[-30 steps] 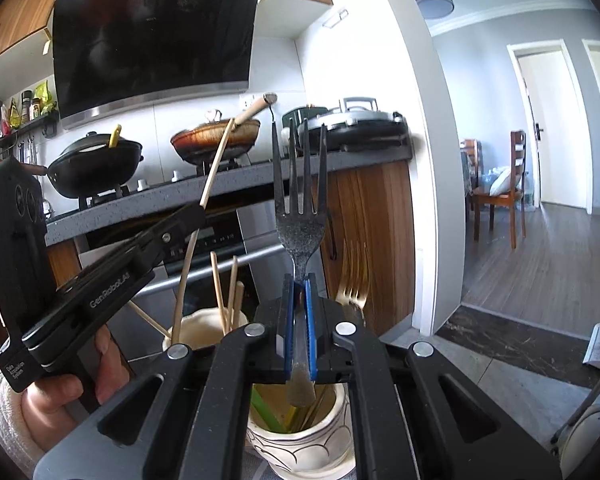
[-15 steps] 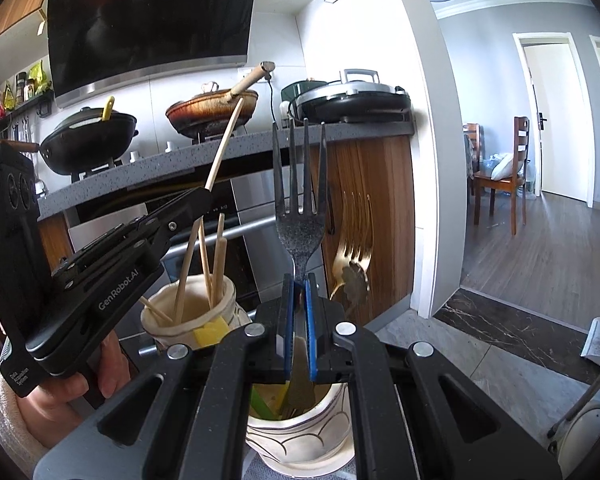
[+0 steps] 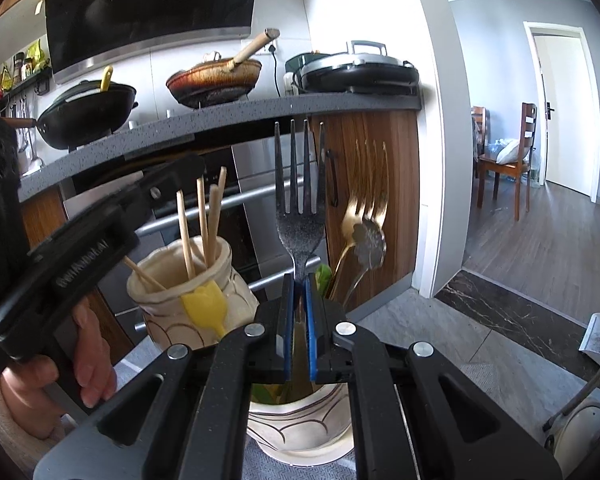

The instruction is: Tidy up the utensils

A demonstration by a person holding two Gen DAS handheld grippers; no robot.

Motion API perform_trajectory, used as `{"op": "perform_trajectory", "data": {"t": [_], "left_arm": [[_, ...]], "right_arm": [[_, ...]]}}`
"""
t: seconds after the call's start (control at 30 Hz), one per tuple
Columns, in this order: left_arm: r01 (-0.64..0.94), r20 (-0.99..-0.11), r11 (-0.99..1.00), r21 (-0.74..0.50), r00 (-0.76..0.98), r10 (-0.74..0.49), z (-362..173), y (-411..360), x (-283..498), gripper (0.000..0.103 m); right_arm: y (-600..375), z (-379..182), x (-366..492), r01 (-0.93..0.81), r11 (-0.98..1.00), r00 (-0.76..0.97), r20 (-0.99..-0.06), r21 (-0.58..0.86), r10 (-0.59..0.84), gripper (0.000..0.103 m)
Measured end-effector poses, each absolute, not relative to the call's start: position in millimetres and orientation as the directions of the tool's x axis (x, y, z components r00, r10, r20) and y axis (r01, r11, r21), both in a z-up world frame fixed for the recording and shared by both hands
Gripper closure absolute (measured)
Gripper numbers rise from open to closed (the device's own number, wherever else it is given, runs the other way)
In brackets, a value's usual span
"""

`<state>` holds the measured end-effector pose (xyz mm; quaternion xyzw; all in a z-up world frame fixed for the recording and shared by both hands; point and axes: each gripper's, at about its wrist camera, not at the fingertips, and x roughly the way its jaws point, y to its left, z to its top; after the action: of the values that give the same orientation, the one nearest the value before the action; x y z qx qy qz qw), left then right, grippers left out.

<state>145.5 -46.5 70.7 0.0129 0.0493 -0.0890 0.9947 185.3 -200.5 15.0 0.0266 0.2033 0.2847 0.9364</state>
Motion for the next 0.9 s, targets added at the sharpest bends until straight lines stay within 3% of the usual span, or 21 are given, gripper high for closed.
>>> {"op": "perform_trajectory", "data": {"t": [0.4,0.57,0.87,0.9], "left_arm": [[0.186,-0.092,0.982,0.013,0.979,-0.184,79.5,-48.8,135.8,0.072],[0.178,-0.078,0.984,0.025,0.981,-0.176,88.3,-48.7,126.5,0.067],[0.174,-0.099,0.984,-0.027,0.979,-0.176,101.3,-24.8,83.3,0.06],[0.174,-0.114,0.984,-0.034,0.977,-0.177,98.5,-21.2,77.5,0.059]], "right_arm": [[-192.5,0.8,191.9,-0.527,0.836,0.735,-0.414,0.15,0.537,0.097],[-197.5,5.9,183.2,-0.533,0.832,0.739,-0.393,0.156,0.547,0.095],[-217.4,14.1,141.8,-0.495,0.859,0.776,-0.378,0.129,0.504,0.081],[-218.3,14.8,137.8,-0.494,0.86,0.779,-0.375,0.126,0.502,0.074]]}}
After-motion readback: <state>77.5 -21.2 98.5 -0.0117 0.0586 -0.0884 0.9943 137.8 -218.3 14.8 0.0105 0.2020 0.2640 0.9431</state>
